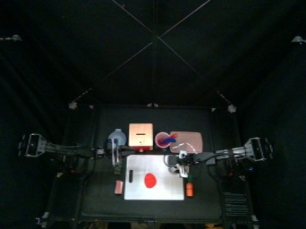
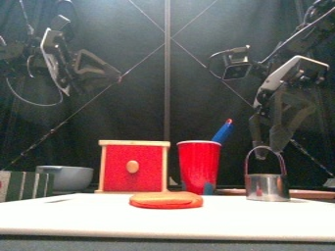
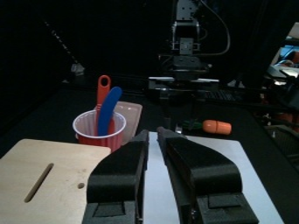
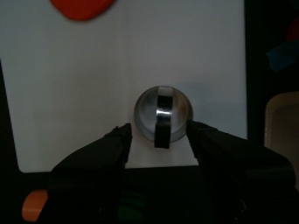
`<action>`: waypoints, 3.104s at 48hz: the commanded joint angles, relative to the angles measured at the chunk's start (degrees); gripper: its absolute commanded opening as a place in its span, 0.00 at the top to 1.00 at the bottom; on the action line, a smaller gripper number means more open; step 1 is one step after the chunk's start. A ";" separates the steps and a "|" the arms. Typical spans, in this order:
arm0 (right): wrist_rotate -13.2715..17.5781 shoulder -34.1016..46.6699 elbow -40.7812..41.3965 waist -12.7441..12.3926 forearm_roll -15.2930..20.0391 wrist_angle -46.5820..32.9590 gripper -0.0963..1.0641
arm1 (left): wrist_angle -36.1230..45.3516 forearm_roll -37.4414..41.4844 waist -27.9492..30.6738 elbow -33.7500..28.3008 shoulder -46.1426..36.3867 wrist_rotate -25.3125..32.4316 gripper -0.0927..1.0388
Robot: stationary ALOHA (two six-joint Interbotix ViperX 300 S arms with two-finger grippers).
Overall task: Get the cutter from the drawer then cut the dough then place the extra dough in the bowl
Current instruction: Cut the dough
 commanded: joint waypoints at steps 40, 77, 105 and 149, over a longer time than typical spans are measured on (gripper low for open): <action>0.97 10.02 -23.82 2.37 5.36 1.76 0.50 | 0.09 -2.29 0.00 1.76 0.62 0.18 0.38; 0.97 21.27 -33.31 5.54 1.58 7.47 0.50 | 0.35 -2.29 0.09 2.81 0.62 -0.18 0.38; 0.97 19.78 -30.32 5.63 -1.67 5.01 0.29 | 0.53 -2.37 -4.48 2.11 1.05 -0.18 0.36; 0.09 15.21 1.93 5.01 -10.46 -62.23 0.26 | -6.42 -29.71 -28.04 -18.46 35.86 17.05 0.14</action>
